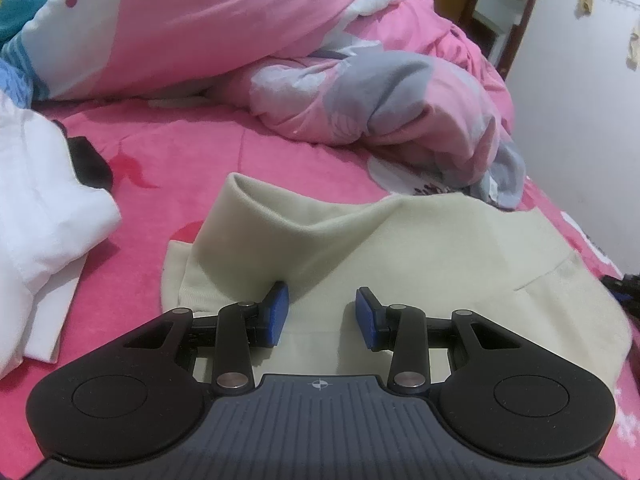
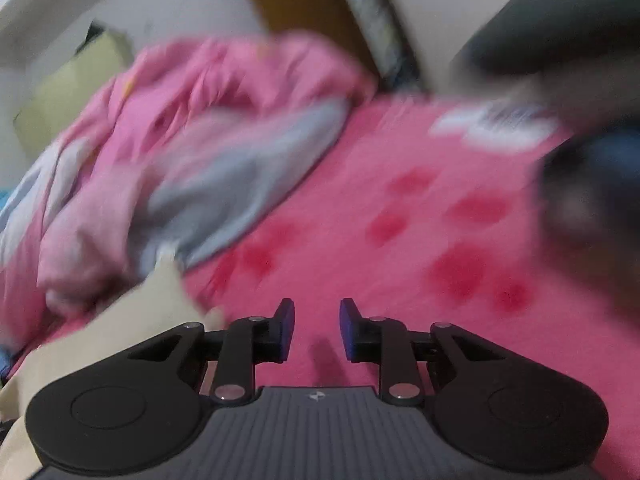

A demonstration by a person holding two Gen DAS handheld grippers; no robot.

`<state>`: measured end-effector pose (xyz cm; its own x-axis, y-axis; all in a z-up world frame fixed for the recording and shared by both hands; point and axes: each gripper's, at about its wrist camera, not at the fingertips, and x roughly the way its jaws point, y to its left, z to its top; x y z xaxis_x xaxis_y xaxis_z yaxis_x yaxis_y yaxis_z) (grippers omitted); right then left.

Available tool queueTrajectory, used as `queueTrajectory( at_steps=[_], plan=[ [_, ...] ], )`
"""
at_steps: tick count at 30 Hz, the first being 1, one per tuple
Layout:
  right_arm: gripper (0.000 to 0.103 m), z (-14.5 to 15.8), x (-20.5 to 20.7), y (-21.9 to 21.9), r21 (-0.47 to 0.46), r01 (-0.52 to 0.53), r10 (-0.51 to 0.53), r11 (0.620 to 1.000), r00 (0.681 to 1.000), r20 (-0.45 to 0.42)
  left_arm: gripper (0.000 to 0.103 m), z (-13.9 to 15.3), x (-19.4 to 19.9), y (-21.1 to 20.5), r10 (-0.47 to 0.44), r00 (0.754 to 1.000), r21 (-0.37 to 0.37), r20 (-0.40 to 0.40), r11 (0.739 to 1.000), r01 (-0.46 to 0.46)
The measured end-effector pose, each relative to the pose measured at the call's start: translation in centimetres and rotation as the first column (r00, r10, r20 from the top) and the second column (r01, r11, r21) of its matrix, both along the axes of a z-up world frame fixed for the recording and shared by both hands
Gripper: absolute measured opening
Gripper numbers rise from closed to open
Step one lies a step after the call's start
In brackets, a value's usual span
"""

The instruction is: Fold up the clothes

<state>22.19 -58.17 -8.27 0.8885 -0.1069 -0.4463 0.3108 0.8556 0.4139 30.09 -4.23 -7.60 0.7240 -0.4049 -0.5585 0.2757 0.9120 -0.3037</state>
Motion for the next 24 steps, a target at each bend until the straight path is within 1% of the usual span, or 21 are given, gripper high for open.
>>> queueTrajectory(
  at_steps=[1, 2, 4, 6, 8, 9, 10, 12, 13, 15, 16, 18, 19, 21, 22, 23, 24],
  plan=[
    [0.026, 0.5, -1.6, -0.1, 0.017, 0.005, -0.006, 1.000, 0.999, 0.046, 0.041, 0.3, -0.2, 0.3, 0.008, 1.000, -0.010, -0.003, 1.000, -0.008],
    [0.026, 0.7, -2.8, 0.0, 0.042, -0.015, 0.012, 0.999, 0.996, 0.084, 0.041, 0.8, -1.0, 0.8, 0.014, 1.000, -0.027, 0.012, 1.000, -0.014],
    [0.026, 1.3, -4.8, 1.2, 0.064, -0.068, 0.059, 0.996, 0.989, 0.132, 0.042, 1.8, -3.0, 1.9, 0.026, 0.998, -0.063, 0.050, 0.998, -0.023],
    [0.026, 1.7, -6.1, 3.1, 0.037, -0.132, 0.125, 0.991, 0.981, 0.146, 0.042, 2.6, -5.2, 2.4, -0.013, 0.997, -0.078, 0.075, 0.997, 0.019],
    [0.026, 2.4, -7.2, 5.3, -0.001, -0.199, 0.197, 0.980, 0.969, 0.152, 0.042, 2.5, -7.1, 2.1, -0.074, 0.995, -0.032, 0.065, 0.997, 0.077],
    [0.026, 2.4, -7.3, 6.5, -0.022, -0.245, 0.246, 0.969, 0.957, 0.153, 0.042, 2.4, -8.0, 1.9, -0.106, 0.993, -0.006, 0.057, 0.994, 0.106],
    [0.026, 2.5, -7.5, 7.7, -0.043, -0.290, 0.294, 0.956, 0.943, 0.154, 0.043, 2.1, -8.2, 2.4, -0.091, 0.995, -0.026, 0.041, 0.995, 0.093],
    [0.025, 0.8, -6.3, 8.3, -0.053, -0.272, 0.274, 0.961, 0.961, 0.037, 0.043, 1.4, -8.3, 3.8, -0.040, 0.999, -0.087, 0.004, 0.995, 0.040],
    [0.024, 0.0, -5.8, 8.6, -0.060, -0.262, 0.262, 0.963, 0.965, -0.022, 0.043, 1.0, -8.3, 4.5, -0.015, 1.000, -0.117, -0.016, 0.993, 0.013],
    [0.012, -1.8, -5.2, 7.0, 0.062, -0.226, 0.229, 0.972, 0.973, -0.036, 0.042, 0.2, -8.3, 5.8, 0.034, 0.998, -0.174, -0.057, 0.984, -0.043],
    [0.013, -1.2, -6.0, 6.4, 0.082, -0.190, 0.192, 0.978, 0.981, -0.019, 0.043, -0.2, -8.3, 6.5, 0.057, 0.995, -0.202, -0.079, 0.977, -0.072],
    [0.015, 0.0, -7.6, 5.2, 0.124, -0.117, 0.116, 0.985, 0.993, 0.014, 0.044, 0.7, -9.3, 8.3, 0.100, 0.994, -0.234, -0.048, 0.966, -0.109],
    [0.017, 0.6, -8.5, 4.6, 0.146, -0.081, 0.078, 0.986, 0.997, 0.029, 0.045, 1.0, -10.0, 9.1, 0.113, 0.992, -0.252, -0.047, 0.960, -0.121],
    [0.025, 0.7, -10.1, 4.2, 0.238, -0.098, 0.087, 0.966, 0.995, 0.058, 0.048, 1.5, -11.6, 10.6, 0.137, 0.989, -0.293, -0.051, 0.945, -0.146],
    [0.032, 0.4, -11.0, 4.0, 0.319, -0.124, 0.107, 0.940, 0.992, 0.070, 0.052, 1.5, -12.5, 11.3, 0.134, 0.989, -0.325, -0.060, 0.934, -0.146],
    [0.042, 0.1, -11.5, 4.3, 0.378, -0.149, 0.131, 0.914, 0.989, 0.074, 0.059, 1.2, -13.3, 11.7, 0.109, 0.991, -0.369, -0.077, 0.920, -0.130],
    [0.047, -0.3, -12.0, 4.5, 0.436, -0.174, 0.154, 0.883, 0.985, 0.080, 0.064, 0.8, -14.1, 12.0, 0.079, 0.992, -0.414, -0.094, 0.903, -0.111]
  ],
)
